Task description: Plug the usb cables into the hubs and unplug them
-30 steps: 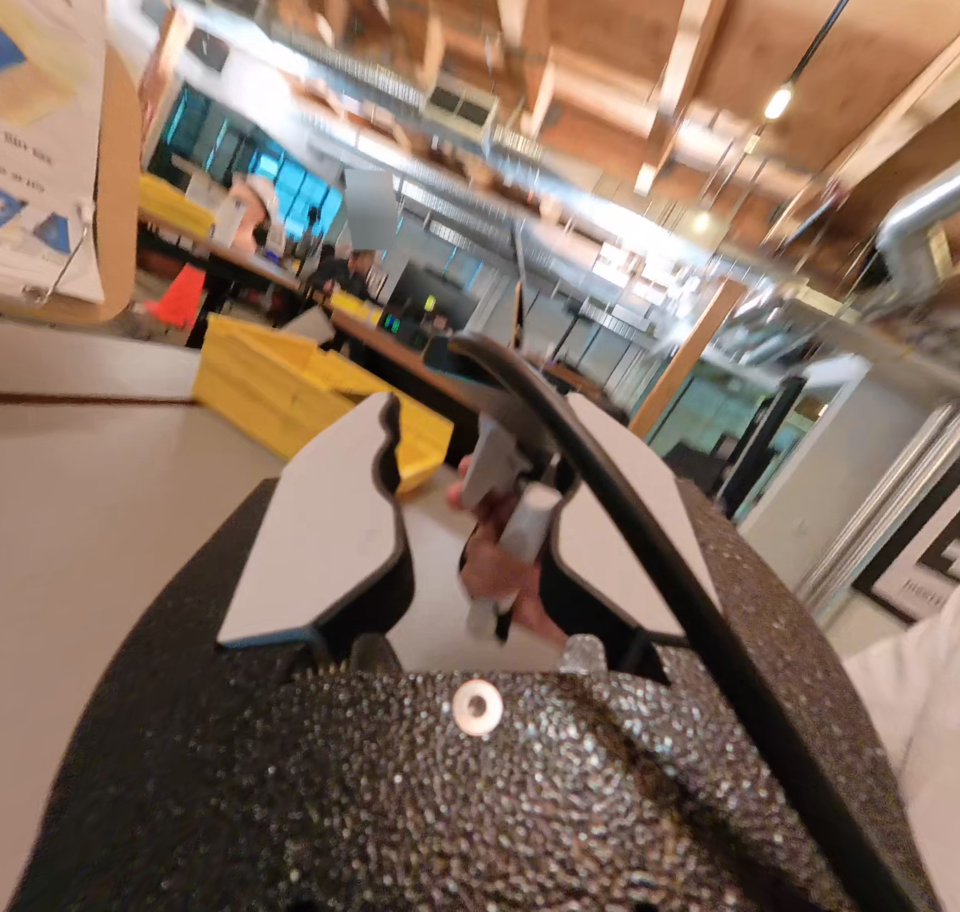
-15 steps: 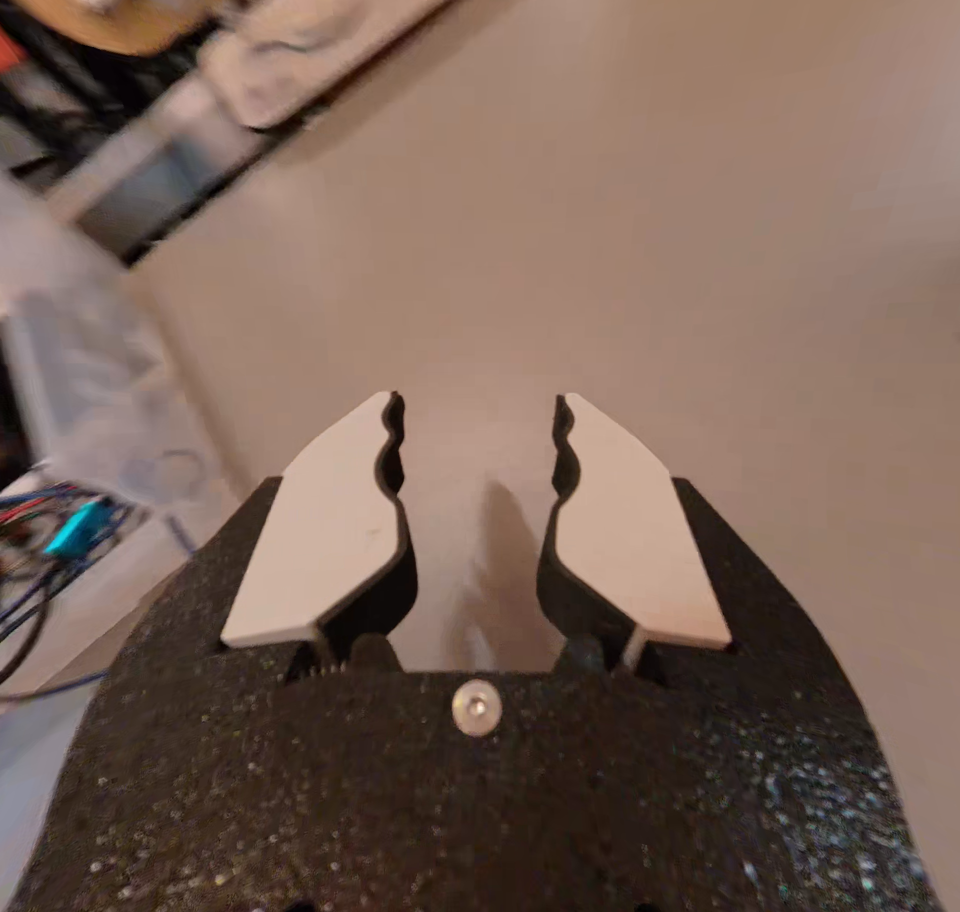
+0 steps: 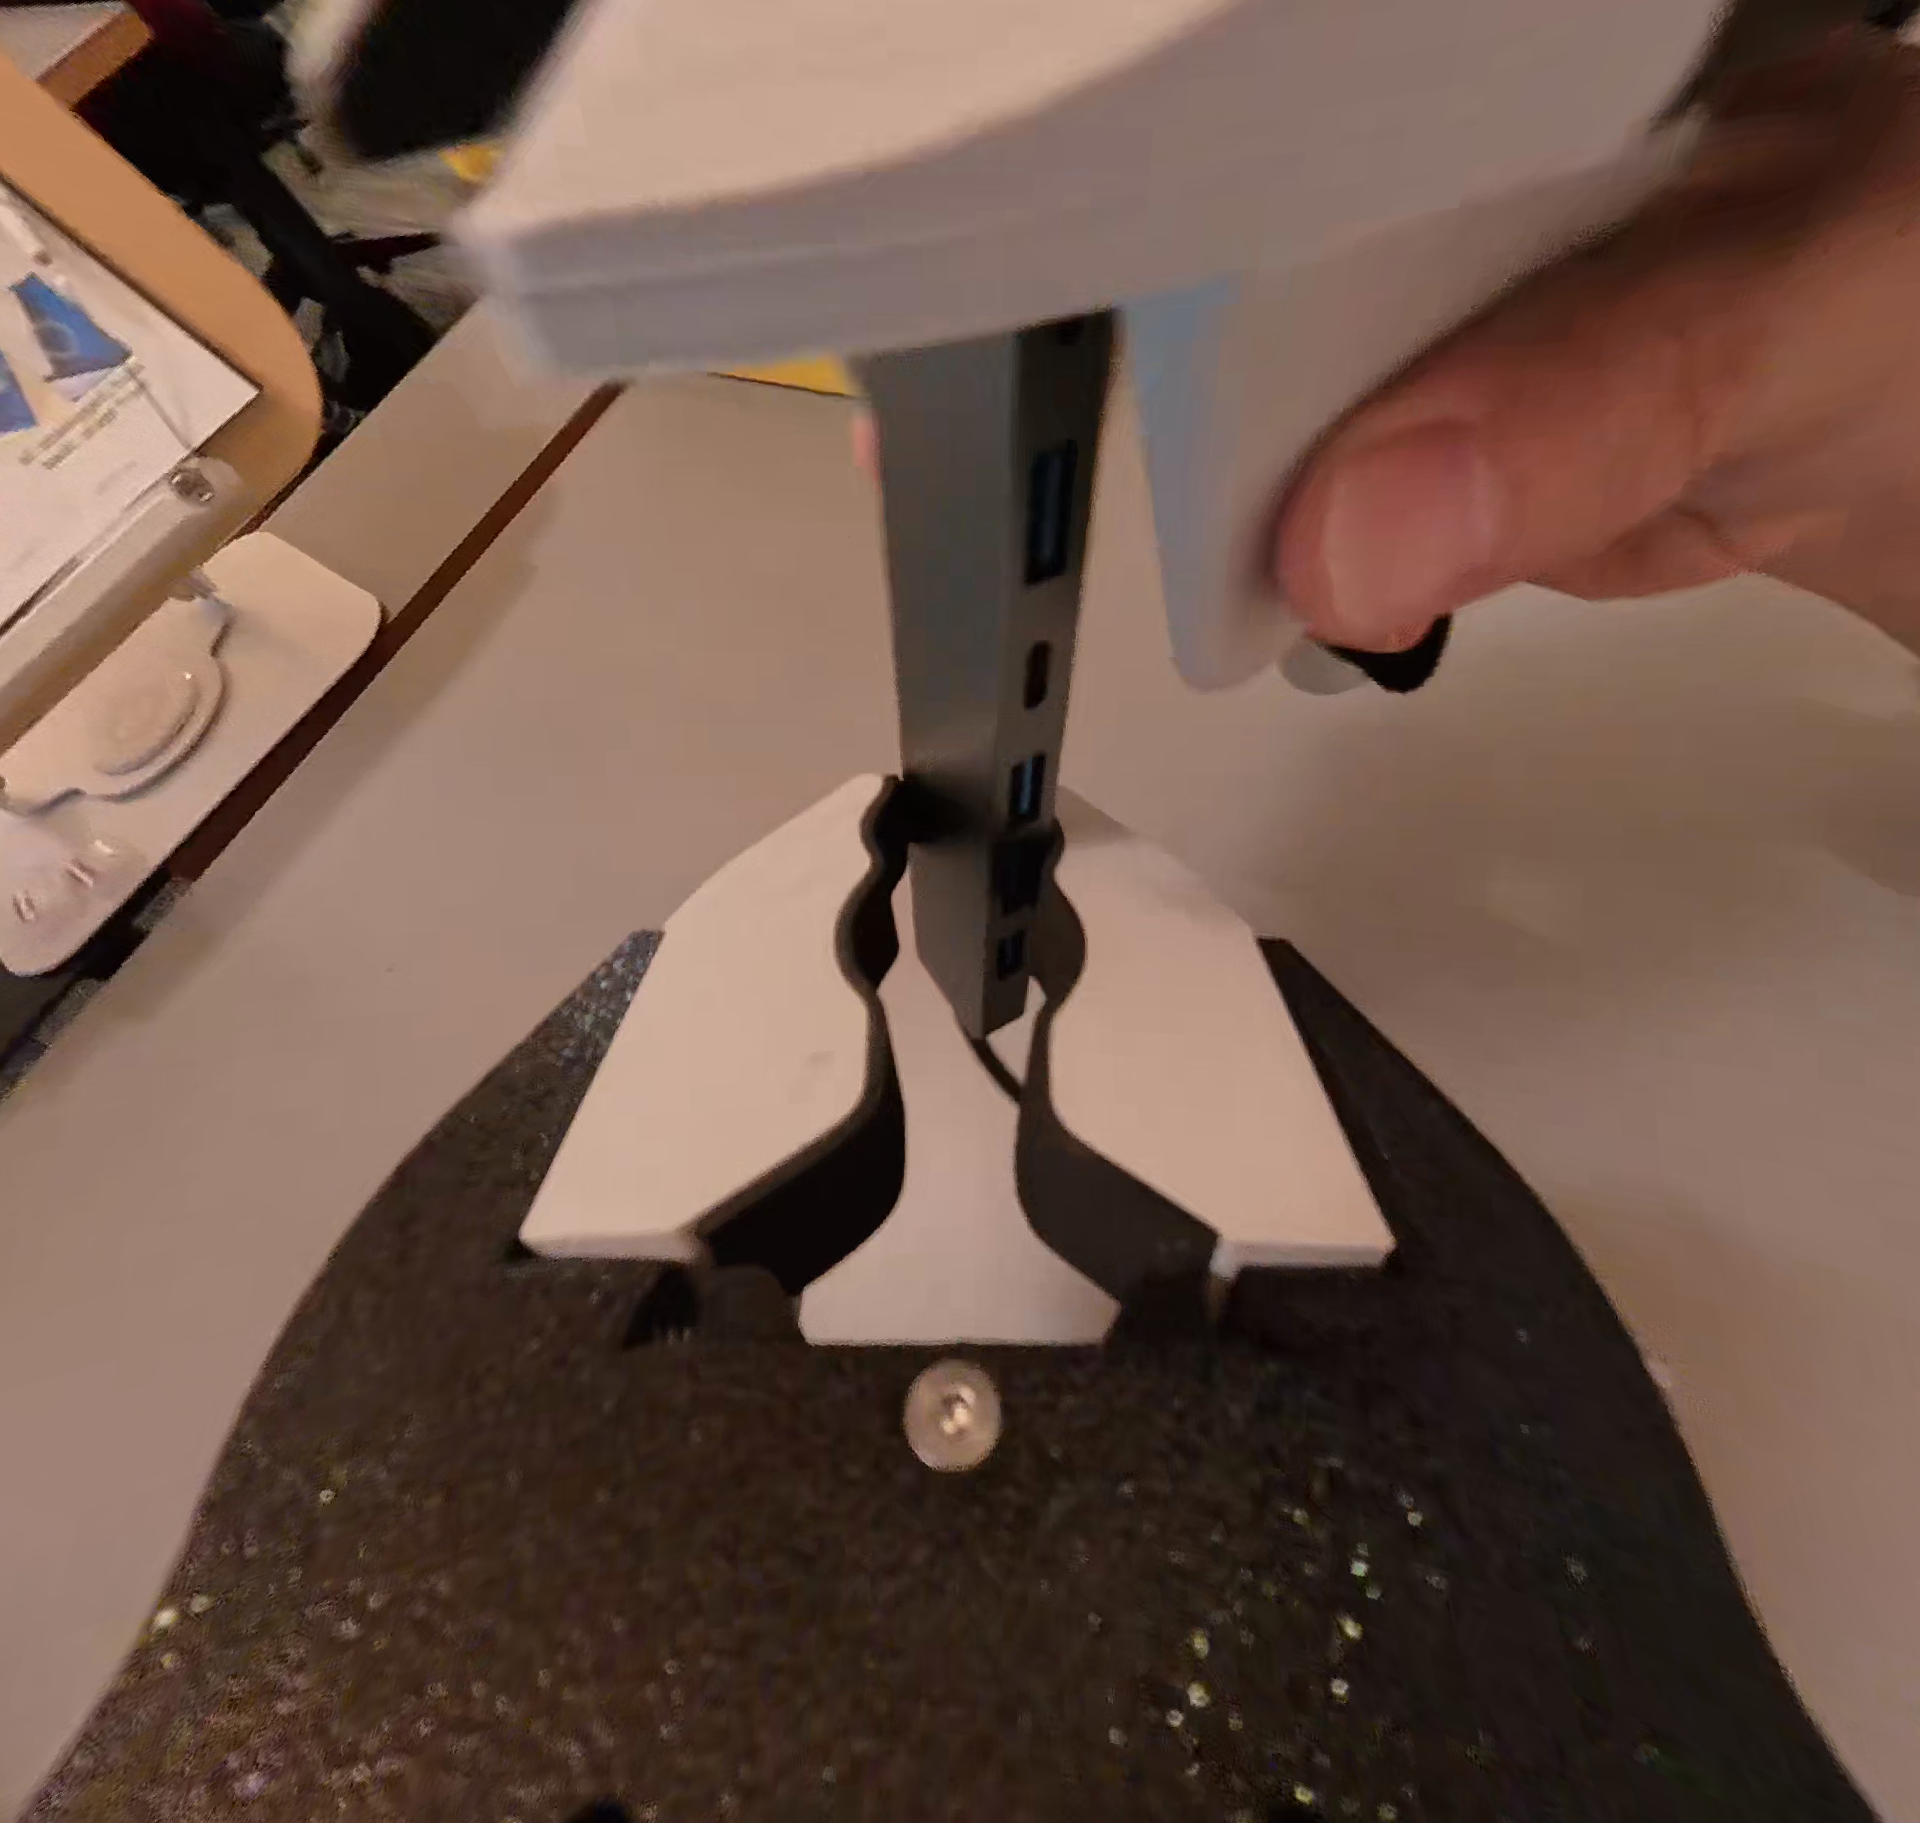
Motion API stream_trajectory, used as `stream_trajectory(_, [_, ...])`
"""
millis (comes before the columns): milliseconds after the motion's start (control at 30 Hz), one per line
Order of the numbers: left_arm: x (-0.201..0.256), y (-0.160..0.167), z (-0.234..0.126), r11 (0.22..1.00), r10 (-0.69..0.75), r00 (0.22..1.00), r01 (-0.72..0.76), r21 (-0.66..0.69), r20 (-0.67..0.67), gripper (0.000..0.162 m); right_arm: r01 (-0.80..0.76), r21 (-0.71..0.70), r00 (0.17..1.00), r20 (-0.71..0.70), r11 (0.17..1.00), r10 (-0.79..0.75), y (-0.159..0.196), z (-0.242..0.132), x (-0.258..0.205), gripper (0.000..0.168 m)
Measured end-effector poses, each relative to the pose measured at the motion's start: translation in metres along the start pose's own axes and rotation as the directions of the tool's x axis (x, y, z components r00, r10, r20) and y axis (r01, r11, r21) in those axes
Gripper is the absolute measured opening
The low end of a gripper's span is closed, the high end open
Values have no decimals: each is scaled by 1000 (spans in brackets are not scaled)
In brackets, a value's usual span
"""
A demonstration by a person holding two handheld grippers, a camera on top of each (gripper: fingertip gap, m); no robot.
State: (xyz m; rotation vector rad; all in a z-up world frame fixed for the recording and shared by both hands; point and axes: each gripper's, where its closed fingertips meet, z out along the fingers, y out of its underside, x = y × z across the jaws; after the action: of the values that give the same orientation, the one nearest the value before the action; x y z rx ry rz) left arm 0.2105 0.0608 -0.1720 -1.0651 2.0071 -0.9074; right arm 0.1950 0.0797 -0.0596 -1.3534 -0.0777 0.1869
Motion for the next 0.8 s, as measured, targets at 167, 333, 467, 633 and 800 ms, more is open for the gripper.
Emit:
stream_trajectory(167, [-36,-20,-12,866,-427,900,434,251,-84,10,-3,126,998,-62,992,11,-23,-28,23,44])
stream_trajectory(333, [-71,-44,-43,367,-689,553,824,431,-469,10,-41,39,998,-43,998,42,7,-30,36,53])
stream_trajectory(467, [-74,-40,-38,214,-739,428,882,421,-521,10,92,-62,996,-15,994,-93,31,-3,15,54])
stream_trajectory(633, [-73,-36,-37,107,-761,308,927,358,-571,10,227,-150,971,-39,962,-235,51,4,16,50])
stream_trajectory(800, [-66,-36,-40,66,-755,248,950,307,-607,10,331,-215,941,-1,919,-339,64,-3,19,53])
